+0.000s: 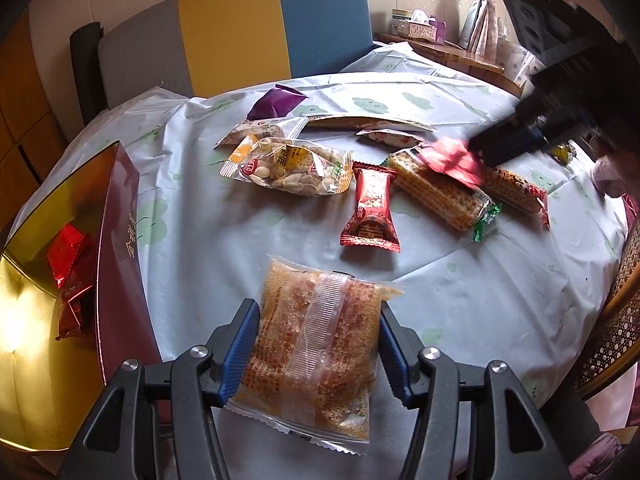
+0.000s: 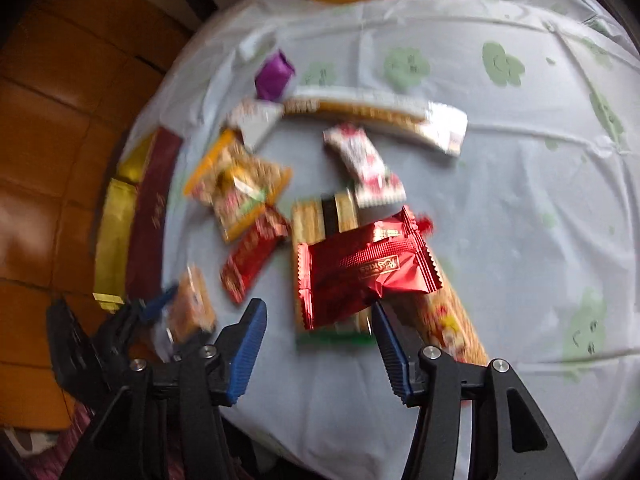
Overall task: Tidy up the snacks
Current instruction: 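Lift the bread cake bag with the left tool while the right tool grasps a red foil packet, then lower the bread cake bag into the tin with the left tool and release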
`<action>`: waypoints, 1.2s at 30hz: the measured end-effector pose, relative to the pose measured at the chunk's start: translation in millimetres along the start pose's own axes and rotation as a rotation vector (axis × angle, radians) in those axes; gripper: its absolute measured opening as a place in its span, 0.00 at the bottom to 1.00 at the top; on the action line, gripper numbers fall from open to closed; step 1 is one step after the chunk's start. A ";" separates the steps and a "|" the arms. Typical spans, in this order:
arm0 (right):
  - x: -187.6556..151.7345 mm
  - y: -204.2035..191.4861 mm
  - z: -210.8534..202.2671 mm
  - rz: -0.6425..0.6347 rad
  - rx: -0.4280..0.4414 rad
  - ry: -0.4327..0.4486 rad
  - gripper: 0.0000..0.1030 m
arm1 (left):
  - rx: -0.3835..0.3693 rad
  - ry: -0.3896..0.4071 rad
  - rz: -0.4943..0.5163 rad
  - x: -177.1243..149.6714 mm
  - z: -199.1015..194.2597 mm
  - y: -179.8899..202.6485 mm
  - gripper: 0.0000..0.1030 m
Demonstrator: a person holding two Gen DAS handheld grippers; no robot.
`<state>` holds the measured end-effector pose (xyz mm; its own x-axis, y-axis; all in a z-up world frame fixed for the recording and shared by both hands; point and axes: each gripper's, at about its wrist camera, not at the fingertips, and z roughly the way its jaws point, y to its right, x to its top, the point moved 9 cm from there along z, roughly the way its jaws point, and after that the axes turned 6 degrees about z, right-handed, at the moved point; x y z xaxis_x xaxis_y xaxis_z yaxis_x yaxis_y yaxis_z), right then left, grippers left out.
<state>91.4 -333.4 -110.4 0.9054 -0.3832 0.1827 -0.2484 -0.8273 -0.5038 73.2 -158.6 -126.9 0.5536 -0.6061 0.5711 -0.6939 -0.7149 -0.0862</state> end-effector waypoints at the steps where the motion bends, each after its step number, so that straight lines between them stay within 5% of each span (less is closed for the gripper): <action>1: 7.9 -0.7 -3.1 0.000 -0.003 0.037 0.53 | -0.001 -0.002 -0.001 0.1 0.1 0.0 0.57; 5: 21.3 2.7 -0.2 0.014 -0.041 0.030 0.55 | -0.008 -0.007 -0.011 -0.4 1.5 -1.0 0.57; 9: 27.4 10.0 4.9 0.039 -0.046 0.005 0.73 | -0.011 -0.010 -0.018 -0.9 1.9 -0.8 0.57; 13: 22.1 -0.6 15.6 -0.063 -0.080 -0.010 1.00 | -0.015 -0.015 -0.028 -0.5 3.2 -2.3 0.57; 17: 21.3 -3.6 32.6 -0.185 -0.182 0.002 1.00 | -0.011 -0.016 -0.029 -0.3 3.4 -2.3 0.57; 18: 22.7 -2.1 35.3 -0.220 -0.218 0.020 0.97 | -0.009 -0.017 -0.030 -0.4 3.4 -2.3 0.57; 19: 23.7 0.2 36.5 -0.250 -0.252 0.037 0.77 | -0.009 -0.019 -0.030 -0.4 3.6 -2.3 0.57; 20: 23.6 3.1 37.1 -0.265 -0.279 0.039 0.69 | -0.009 -0.019 -0.031 -0.2 3.9 -2.3 0.57; 23: 26.3 5.8 30.8 -0.283 -0.285 0.061 0.57 | -0.005 -0.017 -0.034 -0.3 4.5 -2.3 0.57; 24: 28.4 6.9 27.8 -0.271 -0.279 0.074 0.39 | -0.003 -0.016 -0.035 -0.2 4.5 -2.4 0.57; 25: 30.6 6.9 25.7 -0.257 -0.265 0.078 0.34 | -0.003 -0.014 -0.038 -0.5 4.2 -2.4 0.57; 36: 34.6 -4.6 20.5 -0.302 -0.275 0.110 0.31 | -0.073 0.030 -0.128 3.4 -10.5 -6.7 0.56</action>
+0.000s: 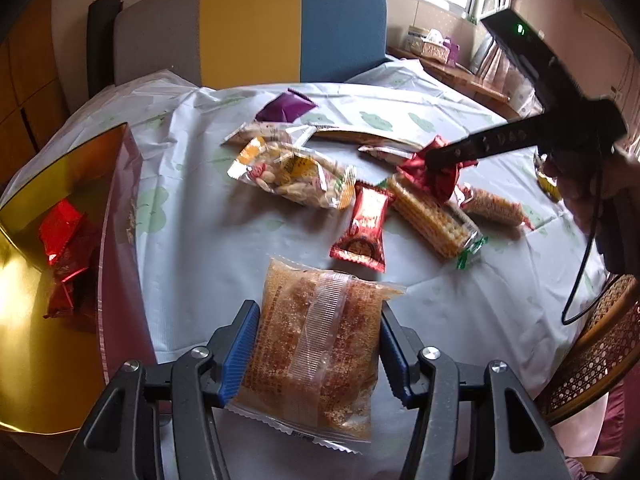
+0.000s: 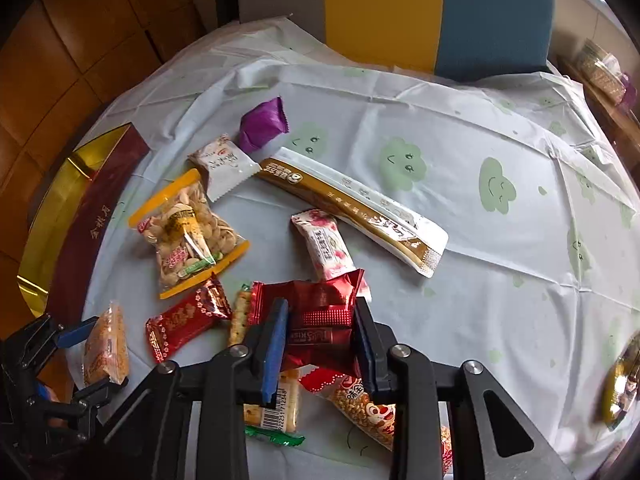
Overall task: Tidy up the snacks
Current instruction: 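Lower the bread cake bag into the tin with the left tool and release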
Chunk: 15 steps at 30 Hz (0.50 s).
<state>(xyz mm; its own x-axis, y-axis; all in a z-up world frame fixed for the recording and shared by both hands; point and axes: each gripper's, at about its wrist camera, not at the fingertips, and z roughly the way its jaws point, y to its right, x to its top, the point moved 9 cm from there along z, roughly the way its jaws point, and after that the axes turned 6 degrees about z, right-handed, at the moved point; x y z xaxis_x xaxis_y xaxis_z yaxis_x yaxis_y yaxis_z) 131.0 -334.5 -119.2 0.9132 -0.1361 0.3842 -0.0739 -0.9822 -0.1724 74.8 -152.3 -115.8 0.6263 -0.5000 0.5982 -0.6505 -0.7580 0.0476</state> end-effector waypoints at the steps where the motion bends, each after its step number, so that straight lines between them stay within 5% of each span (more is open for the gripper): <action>1: -0.8 0.5 1.8 -0.008 -0.013 -0.004 0.31 | -0.010 0.013 -0.010 2.2 -4.5 0.6 0.56; 9: -4.0 3.1 4.0 -0.007 -0.023 -0.021 0.32 | -0.038 0.102 -0.092 22.8 -42.4 -12.3 0.57; 15: -4.5 1.9 4.2 -0.019 -0.035 -0.013 0.32 | 0.005 0.174 -0.251 34.7 -81.5 -70.2 0.56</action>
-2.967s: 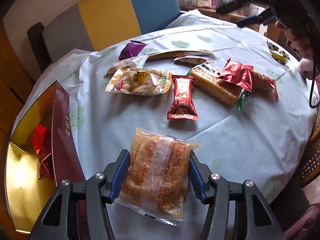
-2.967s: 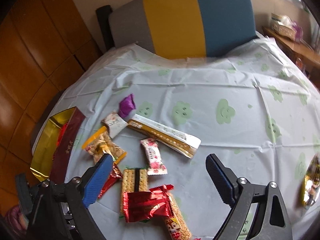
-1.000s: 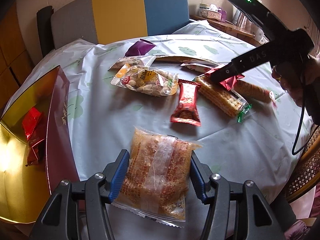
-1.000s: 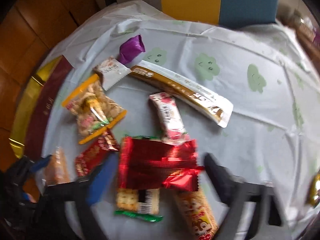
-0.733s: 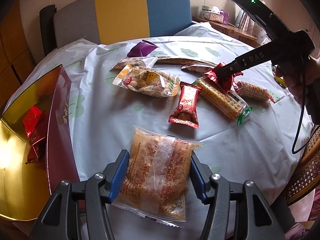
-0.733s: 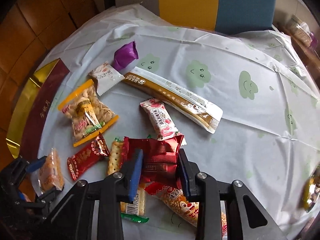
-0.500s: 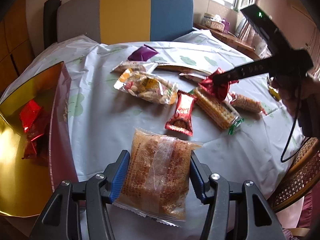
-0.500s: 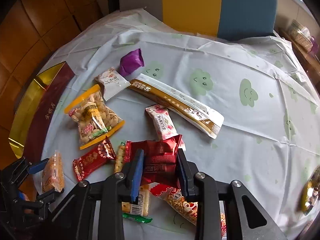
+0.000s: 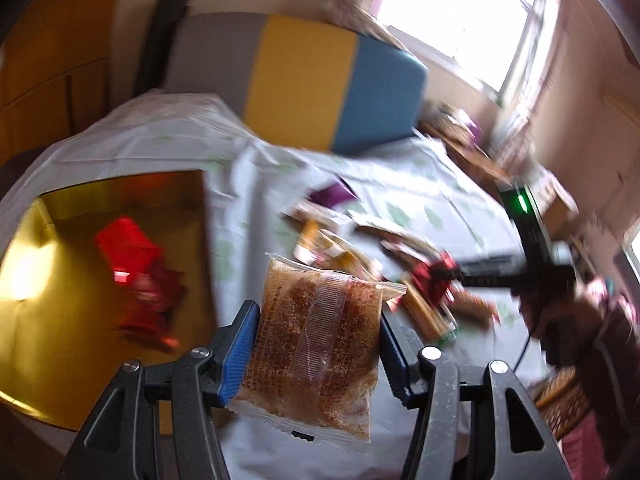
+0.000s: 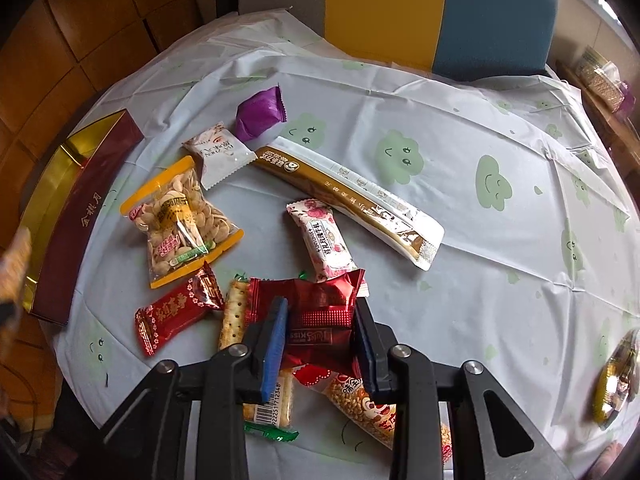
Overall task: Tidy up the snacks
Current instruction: 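Lower the bread cake bag into the tin with the left tool and release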
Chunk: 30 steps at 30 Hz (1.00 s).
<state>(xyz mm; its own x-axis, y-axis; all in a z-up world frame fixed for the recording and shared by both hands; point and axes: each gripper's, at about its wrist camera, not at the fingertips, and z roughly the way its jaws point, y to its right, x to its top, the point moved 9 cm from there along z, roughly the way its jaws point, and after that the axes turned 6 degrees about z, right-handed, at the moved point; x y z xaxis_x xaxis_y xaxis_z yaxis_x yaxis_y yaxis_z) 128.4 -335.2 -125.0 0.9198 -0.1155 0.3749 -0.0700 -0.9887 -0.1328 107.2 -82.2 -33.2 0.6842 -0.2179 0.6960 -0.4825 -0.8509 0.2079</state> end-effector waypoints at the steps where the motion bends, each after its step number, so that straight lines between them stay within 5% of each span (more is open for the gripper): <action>1: 0.1 -0.1 -0.1 -0.002 -0.002 0.002 0.32 | 0.018 0.007 -0.026 3.5 -4.5 -11.9 0.56; 9: 0.2 -1.0 -0.4 -0.018 -0.008 0.009 0.32 | 0.257 -0.002 -0.253 -1.0 -28.2 -118.7 0.56; 16: -0.2 -0.6 -0.2 -0.019 -0.009 0.010 0.31 | 0.384 -0.043 -0.347 -23.1 -30.4 -172.7 0.56; 30: -0.1 -1.2 2.9 -0.033 -0.017 0.005 0.31 | 0.409 -0.156 -0.369 -49.1 3.1 -184.3 0.57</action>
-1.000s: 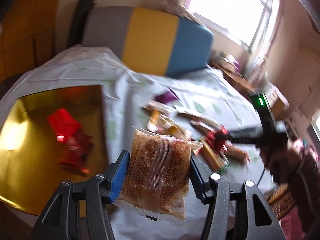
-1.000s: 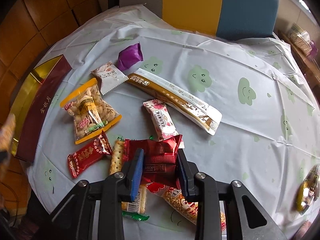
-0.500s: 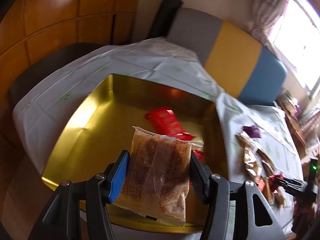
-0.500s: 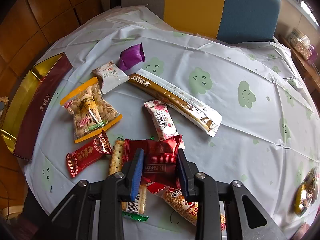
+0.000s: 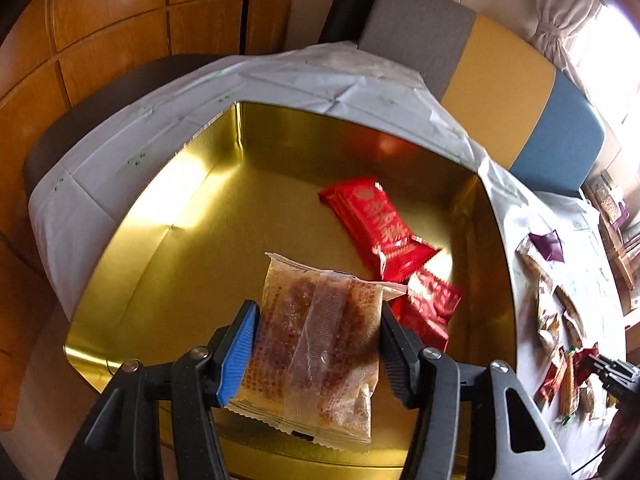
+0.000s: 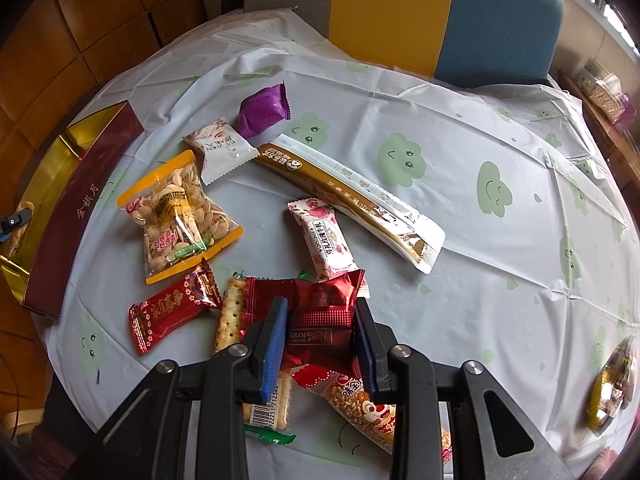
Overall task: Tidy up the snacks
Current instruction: 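Lower the bread cake bag into the tin with the left tool and release, then carry the red foil packet with the right tool into the tin and release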
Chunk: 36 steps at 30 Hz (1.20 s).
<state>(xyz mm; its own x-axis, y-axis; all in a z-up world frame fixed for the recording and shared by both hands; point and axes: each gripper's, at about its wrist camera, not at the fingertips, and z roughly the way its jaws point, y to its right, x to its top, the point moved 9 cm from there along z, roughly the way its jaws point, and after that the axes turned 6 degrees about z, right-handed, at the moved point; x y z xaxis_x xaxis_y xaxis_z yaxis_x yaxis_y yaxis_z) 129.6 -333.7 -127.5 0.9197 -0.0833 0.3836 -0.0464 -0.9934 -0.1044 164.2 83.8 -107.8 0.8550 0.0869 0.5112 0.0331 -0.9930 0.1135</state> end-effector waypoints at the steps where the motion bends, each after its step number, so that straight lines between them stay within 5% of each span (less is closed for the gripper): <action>1: 0.1 0.0 0.2 -0.001 0.000 0.000 0.31 | -0.003 -0.004 -0.002 -1.5 1.2 0.9 0.57; 16: -0.2 -0.3 0.4 -0.006 -0.002 0.000 0.31 | -0.020 0.075 -0.013 7.8 -22.4 -0.4 0.66; 36: 3.3 -3.1 -10.1 -0.010 0.010 0.054 0.30 | 0.001 0.169 0.181 -26.0 -72.3 46.4 0.66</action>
<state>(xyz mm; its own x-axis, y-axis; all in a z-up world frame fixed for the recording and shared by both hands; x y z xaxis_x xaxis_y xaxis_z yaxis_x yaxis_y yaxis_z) 128.8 -331.7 -116.6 0.8979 -0.0778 0.4332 -0.0334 -0.9935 -0.1091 106.1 41.3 -54.2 0.7482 -0.0800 0.6586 -0.1120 -0.9937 0.0066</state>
